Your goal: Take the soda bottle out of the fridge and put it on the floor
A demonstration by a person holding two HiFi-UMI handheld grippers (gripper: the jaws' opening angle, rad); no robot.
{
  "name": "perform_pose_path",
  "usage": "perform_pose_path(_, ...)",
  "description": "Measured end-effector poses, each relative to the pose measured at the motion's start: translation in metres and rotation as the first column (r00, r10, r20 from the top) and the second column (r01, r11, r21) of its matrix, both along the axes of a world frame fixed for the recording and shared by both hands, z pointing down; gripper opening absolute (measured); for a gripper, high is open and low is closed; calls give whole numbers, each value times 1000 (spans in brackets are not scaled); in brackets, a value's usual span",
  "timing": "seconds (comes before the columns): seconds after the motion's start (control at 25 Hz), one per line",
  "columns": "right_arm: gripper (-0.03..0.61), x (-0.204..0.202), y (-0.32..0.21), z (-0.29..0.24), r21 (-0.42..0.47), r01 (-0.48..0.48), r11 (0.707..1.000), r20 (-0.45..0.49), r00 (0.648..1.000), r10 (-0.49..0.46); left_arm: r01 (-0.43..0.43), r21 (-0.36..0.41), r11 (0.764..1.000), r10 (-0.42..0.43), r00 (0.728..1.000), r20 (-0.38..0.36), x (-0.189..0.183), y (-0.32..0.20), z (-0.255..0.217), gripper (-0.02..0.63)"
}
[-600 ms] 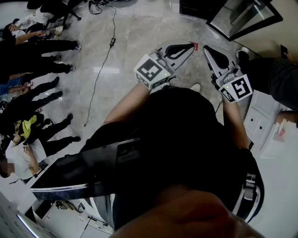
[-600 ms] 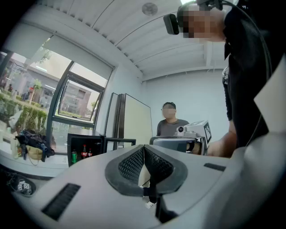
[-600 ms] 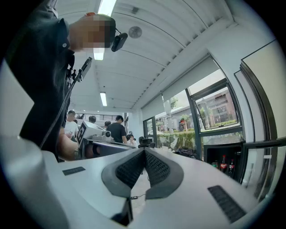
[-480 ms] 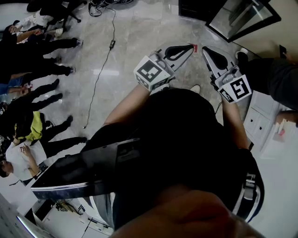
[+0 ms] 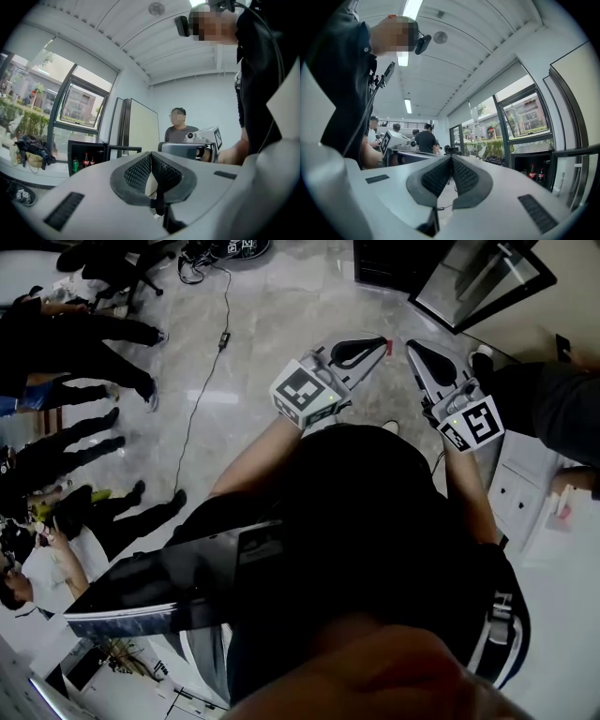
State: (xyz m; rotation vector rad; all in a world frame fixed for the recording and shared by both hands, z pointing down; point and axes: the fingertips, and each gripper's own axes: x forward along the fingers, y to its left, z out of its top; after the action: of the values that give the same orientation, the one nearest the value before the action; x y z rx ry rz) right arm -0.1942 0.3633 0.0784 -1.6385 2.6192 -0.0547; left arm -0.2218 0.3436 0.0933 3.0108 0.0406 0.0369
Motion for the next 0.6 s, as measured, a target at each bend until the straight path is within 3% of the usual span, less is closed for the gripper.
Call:
perform_pose_path(0.32,12,26,20,4,5,81,997,9,997,-81,7,38,999,-7,1000,-7,32,23,-1,5)
perform_pose_path(0.6,12,61,26,9,4,105,994,-12,994,-105,74,8,997,-74,997,4,64,34,6,5)
